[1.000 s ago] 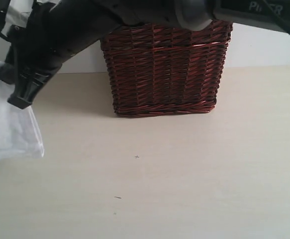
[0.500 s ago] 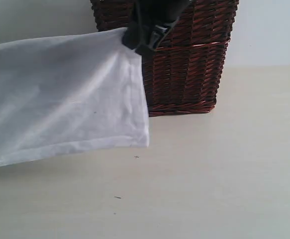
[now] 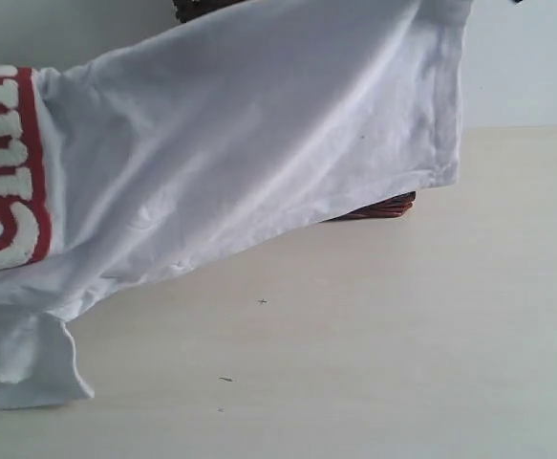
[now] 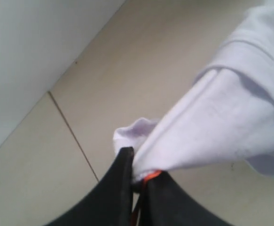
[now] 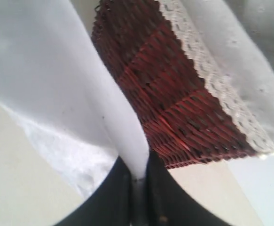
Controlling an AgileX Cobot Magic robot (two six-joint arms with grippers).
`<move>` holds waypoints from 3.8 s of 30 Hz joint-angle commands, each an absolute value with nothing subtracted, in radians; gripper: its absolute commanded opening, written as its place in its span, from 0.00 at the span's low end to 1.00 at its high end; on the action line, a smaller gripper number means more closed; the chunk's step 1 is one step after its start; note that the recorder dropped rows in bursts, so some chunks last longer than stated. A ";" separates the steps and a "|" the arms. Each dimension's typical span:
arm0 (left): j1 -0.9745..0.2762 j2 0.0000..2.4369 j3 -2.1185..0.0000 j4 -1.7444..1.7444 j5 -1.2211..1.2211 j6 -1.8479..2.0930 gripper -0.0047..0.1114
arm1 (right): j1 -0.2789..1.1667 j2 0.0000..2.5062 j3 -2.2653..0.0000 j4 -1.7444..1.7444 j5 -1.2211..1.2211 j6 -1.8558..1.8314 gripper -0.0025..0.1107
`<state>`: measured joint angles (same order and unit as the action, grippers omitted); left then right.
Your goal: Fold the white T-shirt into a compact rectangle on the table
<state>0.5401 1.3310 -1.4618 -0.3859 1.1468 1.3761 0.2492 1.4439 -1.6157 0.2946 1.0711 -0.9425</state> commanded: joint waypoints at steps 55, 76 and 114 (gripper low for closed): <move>0.407 1.770 -1.108 -0.981 0.560 1.594 0.10 | 0.115 1.849 -1.263 0.373 0.773 -0.536 0.38; 0.398 1.657 -1.108 -0.881 0.847 0.741 0.57 | 0.115 1.850 -1.263 0.466 0.949 -0.504 0.23; 0.445 1.835 -0.863 -1.006 0.831 0.975 0.55 | 0.115 1.850 -1.263 0.659 1.016 -0.690 0.32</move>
<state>0.4774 1.8092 -0.8715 -0.9388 0.8723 0.9116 0.1196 1.8517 -1.2561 0.6521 1.0119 -0.6777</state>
